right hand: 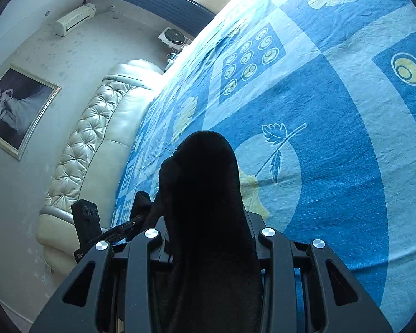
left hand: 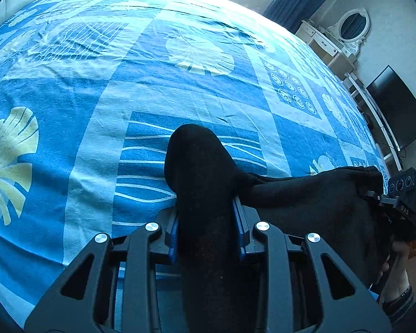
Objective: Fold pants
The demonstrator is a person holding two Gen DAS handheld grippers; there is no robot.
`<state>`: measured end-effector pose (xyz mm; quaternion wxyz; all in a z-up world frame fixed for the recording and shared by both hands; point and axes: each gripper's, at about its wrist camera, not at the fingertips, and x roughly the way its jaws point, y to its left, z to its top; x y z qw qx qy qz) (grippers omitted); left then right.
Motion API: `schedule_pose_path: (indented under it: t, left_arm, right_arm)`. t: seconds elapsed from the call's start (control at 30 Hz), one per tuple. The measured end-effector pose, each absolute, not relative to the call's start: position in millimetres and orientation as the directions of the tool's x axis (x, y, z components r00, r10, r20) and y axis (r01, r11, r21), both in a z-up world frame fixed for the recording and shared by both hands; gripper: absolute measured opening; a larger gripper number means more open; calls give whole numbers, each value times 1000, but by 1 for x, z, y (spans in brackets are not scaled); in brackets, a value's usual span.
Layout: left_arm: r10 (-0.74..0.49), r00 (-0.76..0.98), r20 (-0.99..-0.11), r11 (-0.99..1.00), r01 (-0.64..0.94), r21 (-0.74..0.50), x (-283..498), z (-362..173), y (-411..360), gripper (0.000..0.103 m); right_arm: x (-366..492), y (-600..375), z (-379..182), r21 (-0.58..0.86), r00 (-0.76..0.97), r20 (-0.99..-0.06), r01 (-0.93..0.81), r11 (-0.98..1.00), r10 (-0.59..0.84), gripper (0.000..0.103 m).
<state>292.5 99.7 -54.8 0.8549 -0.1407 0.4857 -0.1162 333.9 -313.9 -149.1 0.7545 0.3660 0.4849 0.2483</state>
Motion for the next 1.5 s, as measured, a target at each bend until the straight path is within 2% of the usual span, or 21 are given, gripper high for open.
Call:
schedule_pose_path:
  t: [0.13, 1.03, 1.13, 1.23, 1.3, 1.5]
  left_arm:
    - [-325, 522, -789, 939, 79, -334, 290, -57, 97, 32]
    - [-330, 531, -780, 936, 79, -342, 290, -61, 98, 37]
    - [-323, 530, -784, 938, 73, -338, 288, -58, 99, 46]
    - [-333, 546, -768, 933, 74, -352, 281, -50, 105, 57]
    - [-346, 546, -763, 927, 75, -366, 272, -44, 108, 76]
    - [-400, 553, -731, 897, 73, -436, 221, -38, 123, 89]
  right_arm:
    - [333, -320, -163, 823, 420, -516, 1, 568, 747, 35]
    - [330, -323, -165, 839, 449, -480, -17, 544, 754, 35]
    - [329, -324, -162, 845, 448, -471, -18, 534, 760, 43]
    - [323, -326, -154, 841, 451, -475, -22, 541, 756, 59]
    - [315, -328, -146, 827, 456, -489, -30, 562, 744, 69]
    - [274, -343, -126, 769, 463, -551, -41, 637, 695, 78]
